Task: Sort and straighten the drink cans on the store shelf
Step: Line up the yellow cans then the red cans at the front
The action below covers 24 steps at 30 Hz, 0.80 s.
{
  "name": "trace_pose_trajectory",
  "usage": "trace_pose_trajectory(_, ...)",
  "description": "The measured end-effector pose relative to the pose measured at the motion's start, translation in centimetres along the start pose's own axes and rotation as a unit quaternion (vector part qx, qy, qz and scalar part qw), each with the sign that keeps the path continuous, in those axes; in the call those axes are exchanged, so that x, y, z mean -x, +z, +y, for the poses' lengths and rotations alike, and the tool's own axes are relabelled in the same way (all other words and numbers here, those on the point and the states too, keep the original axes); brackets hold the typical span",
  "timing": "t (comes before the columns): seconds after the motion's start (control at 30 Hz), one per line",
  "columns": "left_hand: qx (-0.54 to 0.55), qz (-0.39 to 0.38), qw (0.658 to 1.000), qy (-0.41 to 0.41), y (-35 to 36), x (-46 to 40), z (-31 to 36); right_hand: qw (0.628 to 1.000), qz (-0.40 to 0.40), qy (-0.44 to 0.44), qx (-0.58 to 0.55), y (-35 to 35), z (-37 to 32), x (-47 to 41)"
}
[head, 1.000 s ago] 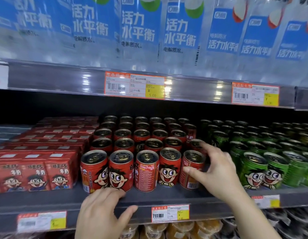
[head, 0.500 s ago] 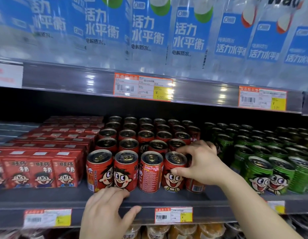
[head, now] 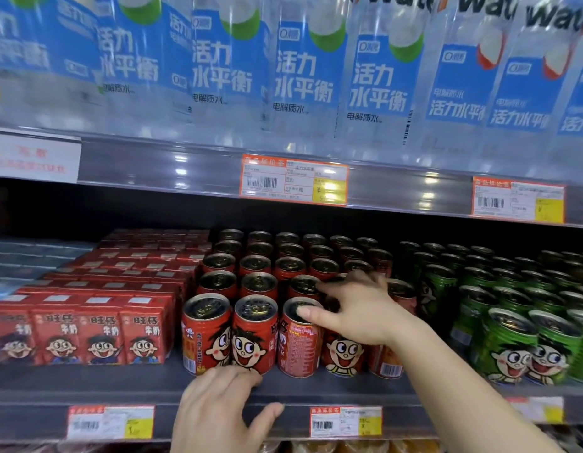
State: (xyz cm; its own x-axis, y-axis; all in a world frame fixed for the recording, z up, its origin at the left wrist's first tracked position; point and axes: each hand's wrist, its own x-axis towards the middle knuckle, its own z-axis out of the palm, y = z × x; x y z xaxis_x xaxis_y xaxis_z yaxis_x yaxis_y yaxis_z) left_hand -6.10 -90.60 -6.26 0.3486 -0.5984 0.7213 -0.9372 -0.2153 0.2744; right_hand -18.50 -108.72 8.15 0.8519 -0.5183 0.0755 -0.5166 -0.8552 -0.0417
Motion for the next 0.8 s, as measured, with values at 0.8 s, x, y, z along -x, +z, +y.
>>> trace_pose_trajectory(0.8,-0.023,-0.001,1.000,0.008,-0.5,-0.5,0.6,0.984,0.013,0.152,-0.090,-1.0,6.6,-1.5)
